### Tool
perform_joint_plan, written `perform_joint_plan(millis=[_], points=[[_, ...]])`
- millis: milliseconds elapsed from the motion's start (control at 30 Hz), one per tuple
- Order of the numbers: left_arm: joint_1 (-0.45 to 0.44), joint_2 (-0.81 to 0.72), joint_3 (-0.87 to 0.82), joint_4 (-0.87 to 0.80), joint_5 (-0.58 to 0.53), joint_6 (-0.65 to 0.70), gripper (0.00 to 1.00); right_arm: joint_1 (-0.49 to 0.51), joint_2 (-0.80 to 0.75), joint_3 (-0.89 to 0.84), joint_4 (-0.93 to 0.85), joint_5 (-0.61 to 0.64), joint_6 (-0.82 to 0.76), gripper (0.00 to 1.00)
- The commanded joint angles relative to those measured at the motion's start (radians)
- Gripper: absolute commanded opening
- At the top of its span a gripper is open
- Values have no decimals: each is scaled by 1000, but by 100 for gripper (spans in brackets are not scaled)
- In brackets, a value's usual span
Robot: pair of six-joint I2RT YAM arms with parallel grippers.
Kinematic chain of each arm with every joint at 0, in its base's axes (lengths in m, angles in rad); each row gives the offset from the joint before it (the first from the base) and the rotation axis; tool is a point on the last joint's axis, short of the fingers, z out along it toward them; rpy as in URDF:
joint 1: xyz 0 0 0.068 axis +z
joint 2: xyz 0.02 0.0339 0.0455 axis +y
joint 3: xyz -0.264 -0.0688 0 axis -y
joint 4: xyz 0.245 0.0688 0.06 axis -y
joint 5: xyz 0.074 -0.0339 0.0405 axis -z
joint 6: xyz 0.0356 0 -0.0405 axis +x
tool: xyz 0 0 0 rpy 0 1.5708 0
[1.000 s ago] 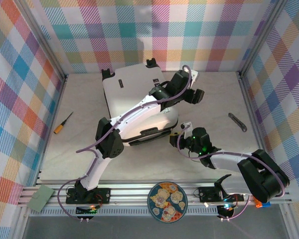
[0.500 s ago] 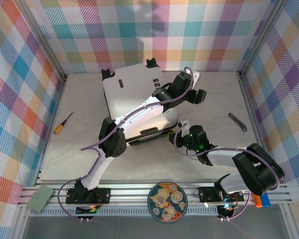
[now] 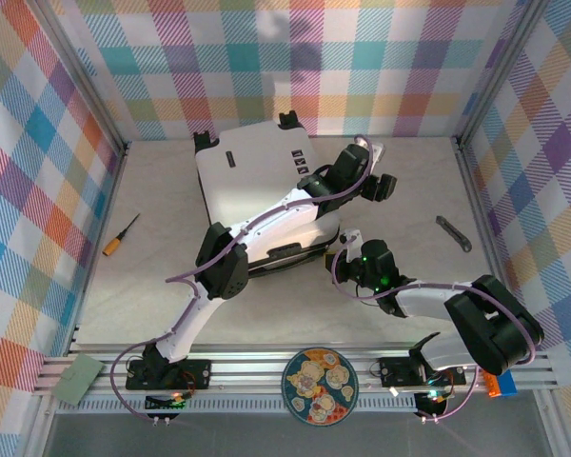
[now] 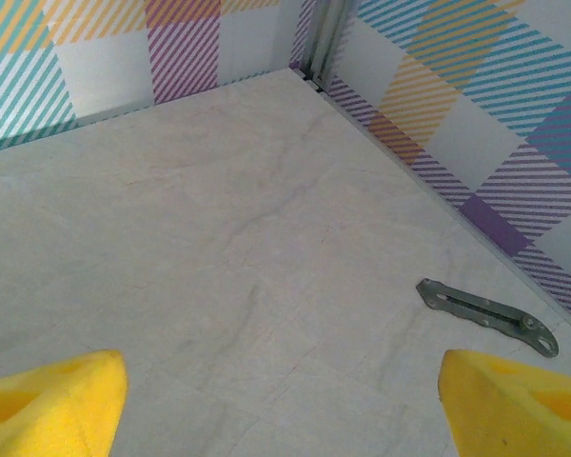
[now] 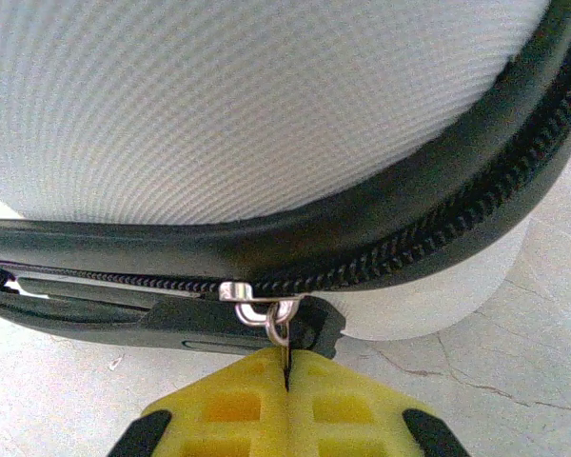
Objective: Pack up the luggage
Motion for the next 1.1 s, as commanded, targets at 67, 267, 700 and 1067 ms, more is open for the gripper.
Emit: perform_joint_plan(millis=[67, 267, 700, 1067], points=[[-14, 4, 23, -76, -78, -25, 80, 6, -60, -2, -20, 97, -13, 0], [-16, -30, -45, -123, -99, -22, 76, 3, -138, 0, -152, 236, -42, 0], [-16, -100, -154, -151, -118, 18, 73, -9, -127, 67, -285, 425, 30, 0], [-16, -246, -371, -93, -106, -2, 72, -86, -126, 89, -268, 441, 73, 0]])
